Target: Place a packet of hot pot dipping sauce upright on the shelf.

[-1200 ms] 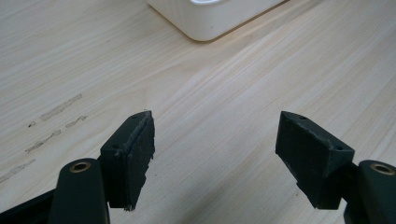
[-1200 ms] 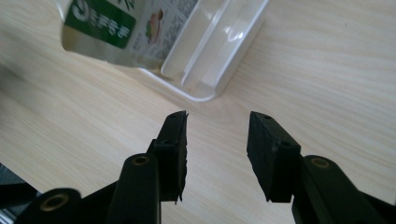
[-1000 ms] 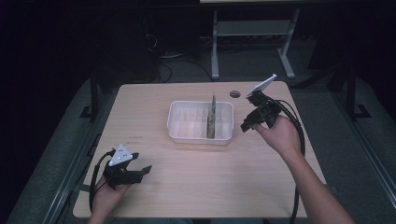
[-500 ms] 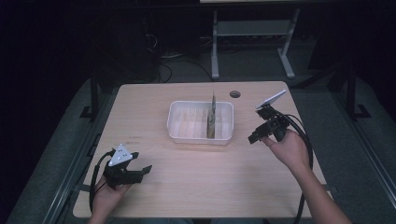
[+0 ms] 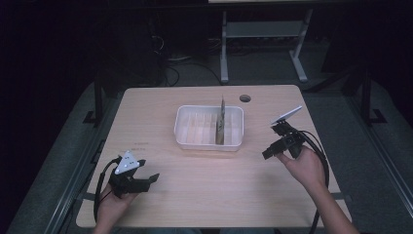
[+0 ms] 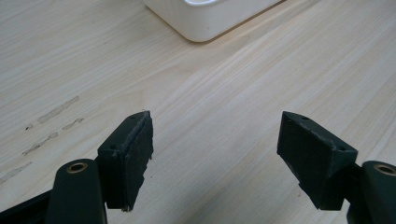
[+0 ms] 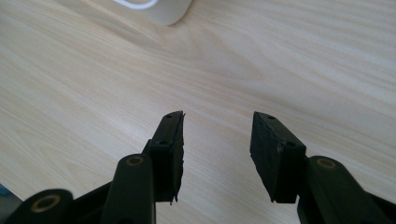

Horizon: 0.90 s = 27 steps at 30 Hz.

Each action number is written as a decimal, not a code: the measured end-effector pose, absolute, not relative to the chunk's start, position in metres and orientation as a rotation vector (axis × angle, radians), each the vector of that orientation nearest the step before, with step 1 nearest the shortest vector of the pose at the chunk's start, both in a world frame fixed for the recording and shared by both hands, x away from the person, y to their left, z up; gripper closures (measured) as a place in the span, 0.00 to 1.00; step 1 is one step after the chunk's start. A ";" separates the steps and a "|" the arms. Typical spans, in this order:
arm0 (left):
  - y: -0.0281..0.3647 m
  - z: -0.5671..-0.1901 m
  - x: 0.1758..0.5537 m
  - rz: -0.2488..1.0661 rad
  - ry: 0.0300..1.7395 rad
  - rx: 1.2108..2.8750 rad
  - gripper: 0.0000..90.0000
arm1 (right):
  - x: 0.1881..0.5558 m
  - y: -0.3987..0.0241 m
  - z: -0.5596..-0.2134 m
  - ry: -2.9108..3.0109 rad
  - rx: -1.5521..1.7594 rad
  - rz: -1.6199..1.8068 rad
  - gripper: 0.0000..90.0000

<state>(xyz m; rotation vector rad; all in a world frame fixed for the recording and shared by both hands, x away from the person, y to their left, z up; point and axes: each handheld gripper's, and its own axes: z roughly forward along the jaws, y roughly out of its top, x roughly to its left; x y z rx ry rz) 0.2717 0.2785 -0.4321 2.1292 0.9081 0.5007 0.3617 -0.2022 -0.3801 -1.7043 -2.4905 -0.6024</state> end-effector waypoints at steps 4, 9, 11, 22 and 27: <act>0.278 -0.432 0.272 0.499 0.908 2.131 0.29 | 0.359 -0.205 -0.387 -2.477 -1.708 -0.610 0.59; 0.277 -0.433 0.272 0.499 0.903 2.140 0.29 | 0.355 -0.212 -0.398 -2.447 -1.723 -0.627 0.59; 0.276 -0.433 0.272 0.496 0.902 2.143 0.29 | 0.352 -0.214 -0.400 -2.442 -1.726 -0.637 0.59; 0.275 -0.434 0.272 0.496 0.902 2.151 0.29 | 0.339 -0.220 -0.417 -2.441 -1.729 -0.638 0.58; 0.275 -0.434 0.272 0.495 0.900 2.153 0.29 | 0.332 -0.224 -0.423 -2.437 -1.734 -0.653 0.58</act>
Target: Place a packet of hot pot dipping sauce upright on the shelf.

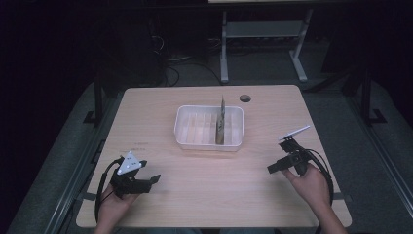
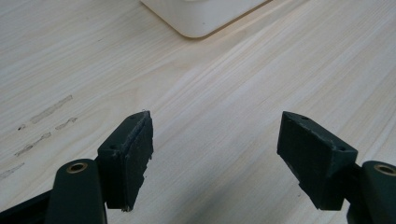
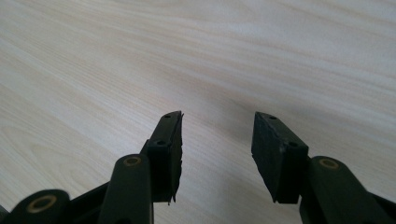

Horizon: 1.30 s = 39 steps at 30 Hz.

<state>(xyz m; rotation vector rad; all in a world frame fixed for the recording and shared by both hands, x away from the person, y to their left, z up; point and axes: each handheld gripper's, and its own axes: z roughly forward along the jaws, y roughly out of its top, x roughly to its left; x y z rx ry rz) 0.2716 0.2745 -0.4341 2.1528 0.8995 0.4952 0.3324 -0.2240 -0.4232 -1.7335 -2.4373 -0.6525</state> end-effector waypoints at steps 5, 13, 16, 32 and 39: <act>0.273 -0.434 0.272 0.497 0.892 2.158 0.29 | 0.324 -0.226 -0.427 -2.443 -1.732 -0.664 0.57; 0.273 -0.434 0.271 0.501 0.896 2.156 0.29 | 0.314 -0.227 -0.432 -2.453 -1.723 -0.667 0.57; 0.273 -0.434 0.271 0.498 0.896 2.158 0.29 | 0.309 -0.228 -0.433 -2.454 -1.723 -0.676 0.57; 0.271 -0.434 0.270 0.502 0.887 2.176 0.29 | 0.281 -0.230 -0.443 -2.508 -1.724 -0.714 0.56; 0.270 -0.434 0.270 0.502 0.881 2.182 0.29 | 0.269 -0.228 -0.446 -2.526 -1.700 -0.765 0.55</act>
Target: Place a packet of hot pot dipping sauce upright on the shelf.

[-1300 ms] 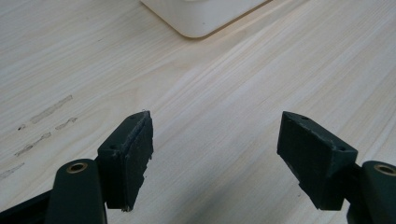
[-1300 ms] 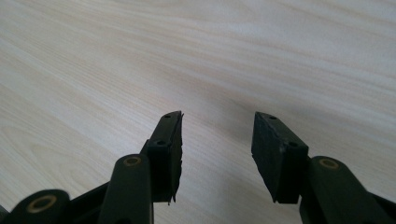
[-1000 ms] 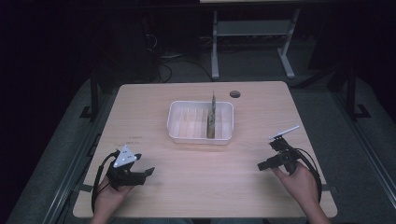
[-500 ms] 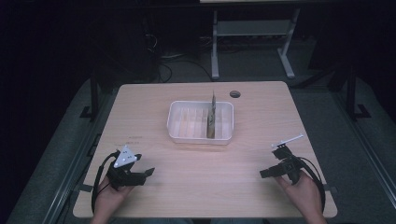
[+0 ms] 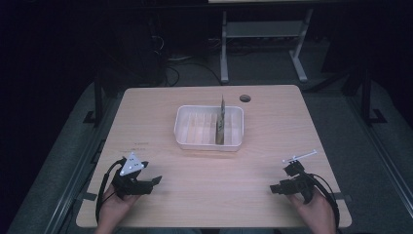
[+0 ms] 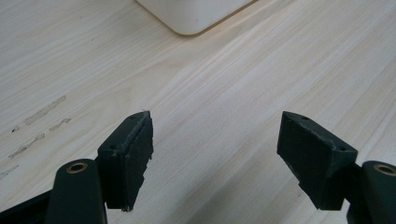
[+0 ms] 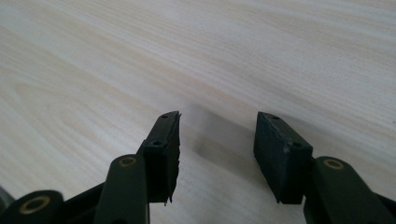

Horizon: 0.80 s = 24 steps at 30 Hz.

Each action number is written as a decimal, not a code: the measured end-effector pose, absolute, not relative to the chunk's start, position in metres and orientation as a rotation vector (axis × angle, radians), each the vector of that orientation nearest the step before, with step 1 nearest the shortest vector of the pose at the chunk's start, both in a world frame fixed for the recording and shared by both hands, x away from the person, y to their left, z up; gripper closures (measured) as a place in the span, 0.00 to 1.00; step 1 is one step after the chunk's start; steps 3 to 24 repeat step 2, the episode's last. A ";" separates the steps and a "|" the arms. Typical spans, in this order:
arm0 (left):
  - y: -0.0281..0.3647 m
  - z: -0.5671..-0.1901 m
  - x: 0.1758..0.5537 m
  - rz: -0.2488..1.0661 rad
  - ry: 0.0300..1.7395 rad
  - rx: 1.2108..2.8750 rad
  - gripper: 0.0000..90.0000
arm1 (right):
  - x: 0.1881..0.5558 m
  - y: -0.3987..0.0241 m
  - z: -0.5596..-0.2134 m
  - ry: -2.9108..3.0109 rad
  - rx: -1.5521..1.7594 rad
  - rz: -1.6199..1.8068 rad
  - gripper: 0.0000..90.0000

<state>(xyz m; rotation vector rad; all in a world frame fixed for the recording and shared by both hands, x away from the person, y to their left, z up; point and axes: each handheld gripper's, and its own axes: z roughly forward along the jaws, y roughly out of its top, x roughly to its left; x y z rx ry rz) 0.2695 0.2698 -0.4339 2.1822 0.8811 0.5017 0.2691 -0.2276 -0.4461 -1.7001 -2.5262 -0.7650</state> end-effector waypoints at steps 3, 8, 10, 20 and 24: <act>0.269 -0.434 0.269 0.507 0.877 2.181 0.29 | 0.263 -0.228 -0.441 -2.548 -1.709 -0.799 0.55; 0.269 -0.434 0.269 0.507 0.877 2.181 0.29 | 0.263 -0.228 -0.441 -2.548 -1.709 -0.799 0.55; 0.269 -0.434 0.269 0.507 0.877 2.181 0.29 | 0.263 -0.228 -0.441 -2.548 -1.709 -0.799 0.55; 0.269 -0.434 0.269 0.507 0.877 2.181 0.29 | 0.263 -0.228 -0.441 -2.548 -1.709 -0.799 0.55; 0.269 -0.434 0.269 0.507 0.877 2.181 0.29 | 0.263 -0.228 -0.441 -2.548 -1.709 -0.799 0.55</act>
